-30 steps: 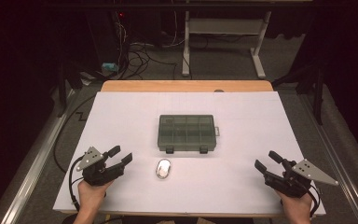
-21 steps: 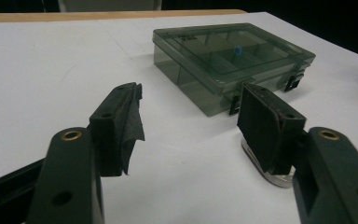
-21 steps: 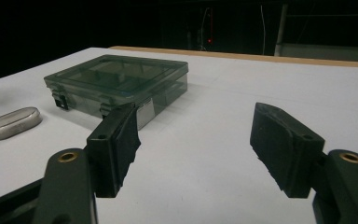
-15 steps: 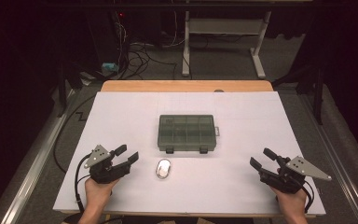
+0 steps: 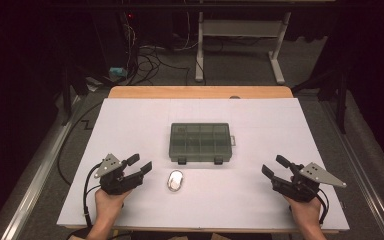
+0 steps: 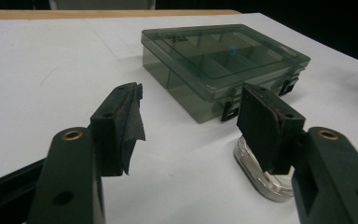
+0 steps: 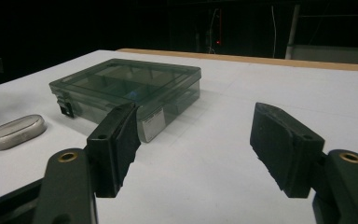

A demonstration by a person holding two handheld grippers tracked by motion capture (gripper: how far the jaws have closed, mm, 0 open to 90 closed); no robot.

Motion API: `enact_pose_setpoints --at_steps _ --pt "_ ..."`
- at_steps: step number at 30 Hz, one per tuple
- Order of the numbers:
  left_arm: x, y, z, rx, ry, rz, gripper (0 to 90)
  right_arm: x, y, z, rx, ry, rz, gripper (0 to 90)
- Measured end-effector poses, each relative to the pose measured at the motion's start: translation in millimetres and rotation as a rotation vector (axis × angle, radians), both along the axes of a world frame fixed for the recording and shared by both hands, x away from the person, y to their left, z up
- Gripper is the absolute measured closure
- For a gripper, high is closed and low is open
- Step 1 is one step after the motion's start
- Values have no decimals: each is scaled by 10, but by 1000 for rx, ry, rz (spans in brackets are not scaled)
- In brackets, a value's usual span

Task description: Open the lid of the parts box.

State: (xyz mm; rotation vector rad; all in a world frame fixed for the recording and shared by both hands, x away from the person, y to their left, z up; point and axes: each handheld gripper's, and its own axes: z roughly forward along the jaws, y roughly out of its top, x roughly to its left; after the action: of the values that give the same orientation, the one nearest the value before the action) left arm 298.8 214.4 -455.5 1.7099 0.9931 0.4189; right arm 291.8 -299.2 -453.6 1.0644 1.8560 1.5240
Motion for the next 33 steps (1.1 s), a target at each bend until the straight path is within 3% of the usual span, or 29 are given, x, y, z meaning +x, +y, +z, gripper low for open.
enact_pose_setpoints --at_steps 21,33 --pt "76 -131 -15 -3 7 -28 417 68 60 -18 -4 9 6 327" --pt "127 -253 8 19 24 -60 427 131 136 -10 -6 23 27 341"
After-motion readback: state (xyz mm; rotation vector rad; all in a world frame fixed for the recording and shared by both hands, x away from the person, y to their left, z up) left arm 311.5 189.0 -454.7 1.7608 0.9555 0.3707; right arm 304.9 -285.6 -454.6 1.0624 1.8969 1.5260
